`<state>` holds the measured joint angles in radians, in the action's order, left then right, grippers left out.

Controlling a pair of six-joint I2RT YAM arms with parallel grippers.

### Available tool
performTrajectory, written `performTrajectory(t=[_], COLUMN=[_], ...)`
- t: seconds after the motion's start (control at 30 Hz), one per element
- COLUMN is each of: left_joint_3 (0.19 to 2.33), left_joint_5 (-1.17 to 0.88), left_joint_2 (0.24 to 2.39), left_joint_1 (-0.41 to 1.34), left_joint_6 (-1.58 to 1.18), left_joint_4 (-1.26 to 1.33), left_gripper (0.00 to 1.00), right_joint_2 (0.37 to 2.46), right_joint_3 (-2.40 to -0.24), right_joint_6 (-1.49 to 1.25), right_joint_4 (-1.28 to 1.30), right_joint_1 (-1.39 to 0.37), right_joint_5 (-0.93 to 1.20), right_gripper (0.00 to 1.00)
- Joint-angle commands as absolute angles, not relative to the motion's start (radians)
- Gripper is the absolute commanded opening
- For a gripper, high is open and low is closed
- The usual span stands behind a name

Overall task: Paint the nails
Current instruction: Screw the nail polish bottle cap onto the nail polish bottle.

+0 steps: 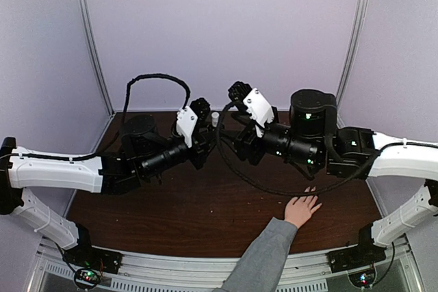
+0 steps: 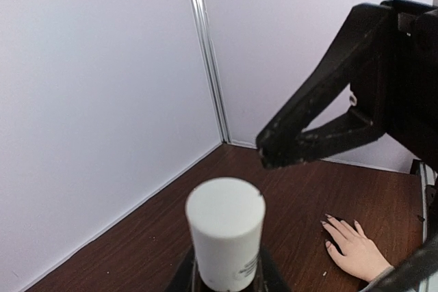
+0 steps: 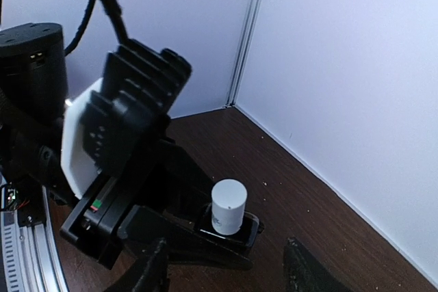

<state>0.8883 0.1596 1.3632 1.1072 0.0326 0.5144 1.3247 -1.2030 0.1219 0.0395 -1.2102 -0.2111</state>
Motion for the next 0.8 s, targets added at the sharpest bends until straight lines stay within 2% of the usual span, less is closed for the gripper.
performTrajectory(t=[0.0,0.17,0.27,0.33,0.57,0.77], left_joint_3=[0.883,0.897,0.932,0.95,1.015,1.075], left_joint_5=[0.091,-0.177,-0.393,-0.522,-0.765,-0.889], left_joint_2=[1.325,1.298,1.292,1.289,1.305,1.354], left_joint_1=[1.111,1.109,1.111,1.111,1.111,1.122], left_joint_6=[0.019,0.043,0.065,0.074,0.069,0.068], left_joint_4=[0.542,0.475,0.407,0.374,0.249,0.163], left_gripper=[0.0,0.0,0.0,0.0,0.0,0.0], right_joint_2=[1.252,1.195,1.163,1.148,1.144,1.21], right_joint_3=[-1.198,-1.215,-1.223,-1.232,-1.306,-1.381], right_joint_6=[0.171,0.231,0.258,0.276,0.342,0.374], right_joint_4=[0.122,0.228,0.27,0.301,0.428,0.527], right_joint_1=[-1.206,-1.207,-1.206,-1.206,-1.207,-1.207], right_joint_5=[-0.07,0.099,0.17,0.209,0.432,0.593], right_gripper=[0.59,0.67,0.8,0.83,0.83,0.74])
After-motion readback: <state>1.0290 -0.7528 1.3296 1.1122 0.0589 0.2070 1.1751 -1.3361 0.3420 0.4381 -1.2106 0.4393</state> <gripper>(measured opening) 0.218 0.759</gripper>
